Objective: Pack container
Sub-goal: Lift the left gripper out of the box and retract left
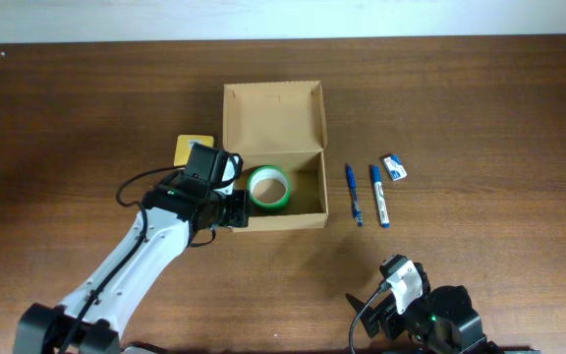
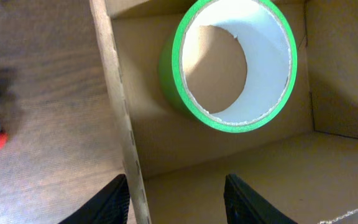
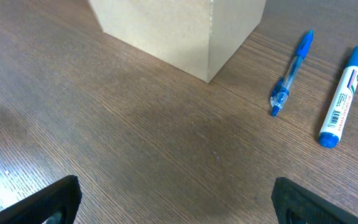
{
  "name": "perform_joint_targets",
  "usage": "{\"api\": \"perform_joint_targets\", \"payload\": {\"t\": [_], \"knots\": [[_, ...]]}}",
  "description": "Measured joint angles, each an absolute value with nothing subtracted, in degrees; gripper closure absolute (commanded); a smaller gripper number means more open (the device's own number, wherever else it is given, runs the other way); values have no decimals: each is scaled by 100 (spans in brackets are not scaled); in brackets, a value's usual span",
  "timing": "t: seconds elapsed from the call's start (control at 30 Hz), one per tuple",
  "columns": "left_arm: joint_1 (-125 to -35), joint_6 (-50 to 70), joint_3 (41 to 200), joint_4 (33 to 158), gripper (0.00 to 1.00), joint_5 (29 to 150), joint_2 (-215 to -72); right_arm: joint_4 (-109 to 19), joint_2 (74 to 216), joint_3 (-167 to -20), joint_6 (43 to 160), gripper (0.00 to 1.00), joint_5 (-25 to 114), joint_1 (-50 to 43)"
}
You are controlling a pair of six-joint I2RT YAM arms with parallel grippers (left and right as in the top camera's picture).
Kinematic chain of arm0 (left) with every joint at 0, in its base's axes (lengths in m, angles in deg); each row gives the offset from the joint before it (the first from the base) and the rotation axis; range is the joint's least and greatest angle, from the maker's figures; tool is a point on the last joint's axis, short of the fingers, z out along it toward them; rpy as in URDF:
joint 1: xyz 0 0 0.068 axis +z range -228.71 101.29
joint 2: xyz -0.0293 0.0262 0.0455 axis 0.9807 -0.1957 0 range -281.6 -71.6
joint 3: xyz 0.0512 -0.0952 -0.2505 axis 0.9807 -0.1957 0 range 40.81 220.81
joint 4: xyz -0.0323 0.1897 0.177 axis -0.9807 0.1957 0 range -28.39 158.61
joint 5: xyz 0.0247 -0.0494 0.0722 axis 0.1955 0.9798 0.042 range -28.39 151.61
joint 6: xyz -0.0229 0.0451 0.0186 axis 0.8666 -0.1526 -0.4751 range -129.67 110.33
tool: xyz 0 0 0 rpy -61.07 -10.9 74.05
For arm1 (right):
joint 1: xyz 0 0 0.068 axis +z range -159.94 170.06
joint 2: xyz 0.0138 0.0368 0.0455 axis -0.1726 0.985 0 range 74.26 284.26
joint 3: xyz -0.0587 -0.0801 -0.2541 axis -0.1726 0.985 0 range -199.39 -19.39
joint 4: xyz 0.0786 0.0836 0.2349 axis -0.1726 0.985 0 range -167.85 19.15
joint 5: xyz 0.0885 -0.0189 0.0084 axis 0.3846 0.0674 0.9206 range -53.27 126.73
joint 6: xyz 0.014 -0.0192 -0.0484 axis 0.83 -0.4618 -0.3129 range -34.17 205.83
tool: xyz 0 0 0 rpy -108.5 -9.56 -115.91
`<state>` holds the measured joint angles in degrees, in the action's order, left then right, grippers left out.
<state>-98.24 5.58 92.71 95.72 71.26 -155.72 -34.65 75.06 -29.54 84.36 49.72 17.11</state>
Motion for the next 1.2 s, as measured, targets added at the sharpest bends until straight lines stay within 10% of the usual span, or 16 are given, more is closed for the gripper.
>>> {"api": "perform_joint_targets", "payload": {"t": [0.7,1.2], "knots": [[-9831,597,9874,12018,44,5808,-11745,-3468,7506,-2954,8440,1,4972,1711],[-9831,599,9874,12680,44,5342,-11474,-3468,7506,-2954,8440,1,4972,1711]]}}
